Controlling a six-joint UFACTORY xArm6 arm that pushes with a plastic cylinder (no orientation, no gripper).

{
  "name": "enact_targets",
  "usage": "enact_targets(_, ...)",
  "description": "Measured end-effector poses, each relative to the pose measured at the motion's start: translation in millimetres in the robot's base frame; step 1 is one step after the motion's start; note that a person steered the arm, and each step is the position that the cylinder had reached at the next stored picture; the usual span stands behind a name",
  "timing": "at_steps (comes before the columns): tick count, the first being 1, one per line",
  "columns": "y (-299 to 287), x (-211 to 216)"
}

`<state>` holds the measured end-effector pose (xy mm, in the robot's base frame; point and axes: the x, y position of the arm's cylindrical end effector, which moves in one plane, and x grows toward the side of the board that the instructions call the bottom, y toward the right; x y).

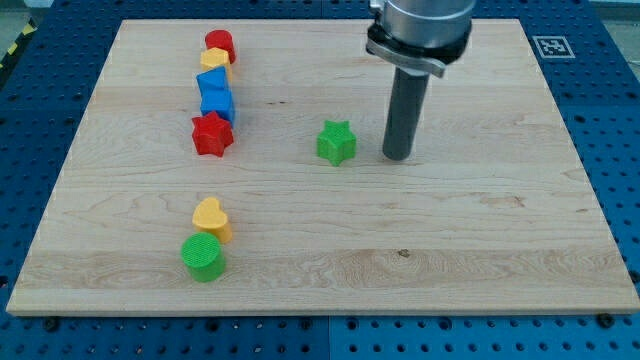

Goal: Separate the green circle from the heart

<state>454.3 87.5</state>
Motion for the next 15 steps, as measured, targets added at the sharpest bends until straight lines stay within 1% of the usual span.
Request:
enact_targets(1, -22.8, 10.5)
enact_targets(2, -81.7, 10.4)
enact_targets(4, -221.2, 10.0)
enact_targets(5, -275.0, 25.8)
enact_targets(6, -289.1, 69.8)
enact_targets(8, -297.9, 124.5)
enact_targets(9, -294.4, 138.5)
enact_targets(10, -261.2, 138.9)
enact_targets(12, -165.1, 139.8)
enact_targets(13, -139.4, 137.6)
enact_targets(14, -148.7, 127.6)
enact_targets(15, -176.5, 127.1)
